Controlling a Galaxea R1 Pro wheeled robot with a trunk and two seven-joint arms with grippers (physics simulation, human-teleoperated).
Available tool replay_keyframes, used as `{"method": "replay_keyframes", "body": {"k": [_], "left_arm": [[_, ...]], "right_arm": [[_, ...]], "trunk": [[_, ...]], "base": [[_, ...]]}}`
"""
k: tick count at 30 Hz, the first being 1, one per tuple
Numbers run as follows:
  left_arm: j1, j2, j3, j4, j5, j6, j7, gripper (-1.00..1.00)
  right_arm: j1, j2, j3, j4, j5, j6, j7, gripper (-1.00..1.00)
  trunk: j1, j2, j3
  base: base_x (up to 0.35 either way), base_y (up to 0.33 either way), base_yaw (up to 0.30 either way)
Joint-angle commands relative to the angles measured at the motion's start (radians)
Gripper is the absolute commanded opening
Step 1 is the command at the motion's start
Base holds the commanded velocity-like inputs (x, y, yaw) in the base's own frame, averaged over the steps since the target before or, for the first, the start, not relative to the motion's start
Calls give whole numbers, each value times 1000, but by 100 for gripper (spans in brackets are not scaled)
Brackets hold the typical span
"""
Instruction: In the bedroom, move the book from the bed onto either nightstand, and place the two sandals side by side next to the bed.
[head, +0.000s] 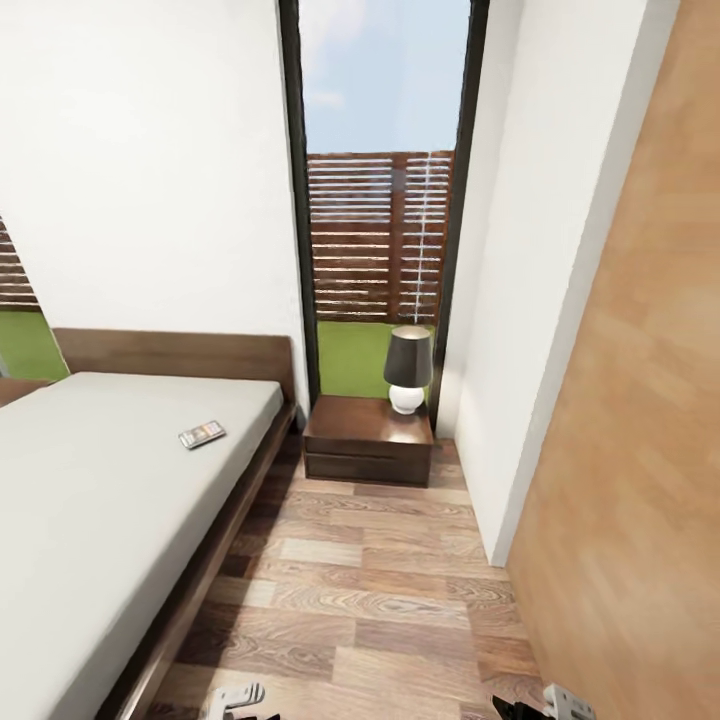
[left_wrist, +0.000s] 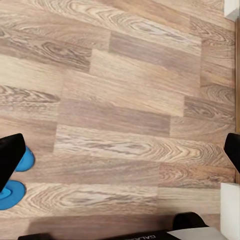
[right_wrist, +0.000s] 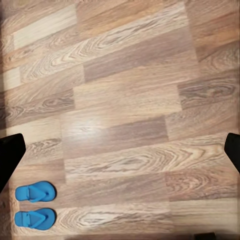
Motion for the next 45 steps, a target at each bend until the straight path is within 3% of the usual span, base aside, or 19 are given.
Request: {"method": "replay_keyframes", "body": {"k": [1,23,45], "left_arm": [[-1,0,8,1,-11,-5,-3,100],[-1,0,8,1,-10,-5,-3,100],[-1,0,8,2,-10,-5,-3,100]], "right_arm": [[-1,0,3,2,-10,-2,4,100],[-1,0,3,2,-10,-2,4,100],[-1,0,3,3,-10,-2,5,100]], "trunk": [[0,-1,-1],[0,-1,-1],[0,-1,-1]], "base": [[0,0,-237],[0,0,-223],[74,0,-15]]}}
